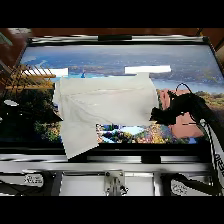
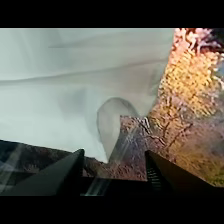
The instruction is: Fold the shirts.
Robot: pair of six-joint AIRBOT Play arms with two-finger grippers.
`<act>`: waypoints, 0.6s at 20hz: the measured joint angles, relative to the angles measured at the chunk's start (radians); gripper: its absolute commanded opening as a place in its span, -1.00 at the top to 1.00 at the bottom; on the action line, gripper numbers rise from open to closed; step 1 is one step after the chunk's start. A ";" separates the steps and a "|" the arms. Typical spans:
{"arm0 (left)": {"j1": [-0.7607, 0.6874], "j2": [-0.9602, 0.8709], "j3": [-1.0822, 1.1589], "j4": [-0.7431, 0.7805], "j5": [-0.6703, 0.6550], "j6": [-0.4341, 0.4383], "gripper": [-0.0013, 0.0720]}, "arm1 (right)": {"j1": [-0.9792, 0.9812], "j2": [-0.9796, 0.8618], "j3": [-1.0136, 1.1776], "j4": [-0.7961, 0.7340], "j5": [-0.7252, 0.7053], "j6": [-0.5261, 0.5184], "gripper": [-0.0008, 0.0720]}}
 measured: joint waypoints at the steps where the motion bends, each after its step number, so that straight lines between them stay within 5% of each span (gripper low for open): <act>1: 0.000 0.000 0.000 0.000 0.000 0.000 0.89 | -0.015 0.010 -0.004 0.000 -0.028 0.005 -0.63; 10: 0.000 0.000 0.000 0.000 -0.001 0.003 0.89 | -0.067 0.062 -0.170 0.211 0.073 0.037 -0.62; 12: 0.000 0.000 0.000 0.000 -0.001 0.003 0.89 | -0.069 0.063 -0.187 0.232 0.117 0.047 -0.50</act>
